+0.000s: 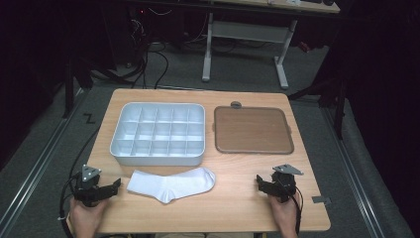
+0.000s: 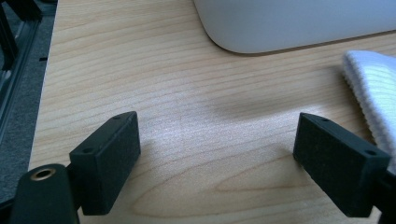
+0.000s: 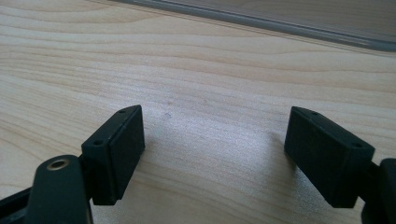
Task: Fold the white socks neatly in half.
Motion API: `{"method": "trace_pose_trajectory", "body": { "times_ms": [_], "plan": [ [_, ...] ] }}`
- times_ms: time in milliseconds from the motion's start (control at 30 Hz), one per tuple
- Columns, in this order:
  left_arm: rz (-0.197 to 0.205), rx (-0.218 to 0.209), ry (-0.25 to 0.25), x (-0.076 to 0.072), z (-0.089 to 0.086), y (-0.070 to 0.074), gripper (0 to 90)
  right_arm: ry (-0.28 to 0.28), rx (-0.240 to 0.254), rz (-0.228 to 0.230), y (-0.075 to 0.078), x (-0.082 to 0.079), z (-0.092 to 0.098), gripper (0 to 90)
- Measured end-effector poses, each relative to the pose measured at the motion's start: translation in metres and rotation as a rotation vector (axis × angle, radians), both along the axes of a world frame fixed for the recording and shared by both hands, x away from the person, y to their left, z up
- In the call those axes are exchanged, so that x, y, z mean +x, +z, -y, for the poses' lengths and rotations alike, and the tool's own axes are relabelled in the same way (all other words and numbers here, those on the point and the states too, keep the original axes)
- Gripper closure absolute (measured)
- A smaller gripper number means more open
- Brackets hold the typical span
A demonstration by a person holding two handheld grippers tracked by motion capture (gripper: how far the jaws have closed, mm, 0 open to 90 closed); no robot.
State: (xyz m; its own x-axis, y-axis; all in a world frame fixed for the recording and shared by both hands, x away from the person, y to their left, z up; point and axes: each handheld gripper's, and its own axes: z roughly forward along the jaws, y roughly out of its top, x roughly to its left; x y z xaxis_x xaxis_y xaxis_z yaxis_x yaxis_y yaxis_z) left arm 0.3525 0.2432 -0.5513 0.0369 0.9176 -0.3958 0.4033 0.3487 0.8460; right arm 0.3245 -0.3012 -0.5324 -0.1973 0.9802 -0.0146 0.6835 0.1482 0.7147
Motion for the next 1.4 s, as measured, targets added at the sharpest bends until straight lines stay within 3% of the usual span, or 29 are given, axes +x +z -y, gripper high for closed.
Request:
{"method": "trace_pose_trajectory", "body": {
  "times_ms": [667, 1067, 1167, 1400],
  "plan": [
    [0.0, 0.003, -0.024, -0.0004, 0.0009, -0.0001, 15.3, 0.0, -0.004, -0.003, 0.0, 0.0007, -0.001, 18.7],
    [0.003, -0.002, -0.026, -0.0001, 0.0009, 0.0003, 16.5, 0.027, -0.004, -0.012, 0.0, 0.0012, -0.0013, 15.6],
    [0.002, -0.003, -0.026, 0.0, 0.001, 0.0004, 16.0, 0.03, -0.001, -0.009, 0.0, -0.0003, -0.0005, 17.8],
    [0.01, -0.026, -0.028, -0.002, -0.0002, 0.0023, 22.3, 0.012, -0.007, -0.002, 0.0027, -0.0062, -0.0003, 32.4]
  ]
}}
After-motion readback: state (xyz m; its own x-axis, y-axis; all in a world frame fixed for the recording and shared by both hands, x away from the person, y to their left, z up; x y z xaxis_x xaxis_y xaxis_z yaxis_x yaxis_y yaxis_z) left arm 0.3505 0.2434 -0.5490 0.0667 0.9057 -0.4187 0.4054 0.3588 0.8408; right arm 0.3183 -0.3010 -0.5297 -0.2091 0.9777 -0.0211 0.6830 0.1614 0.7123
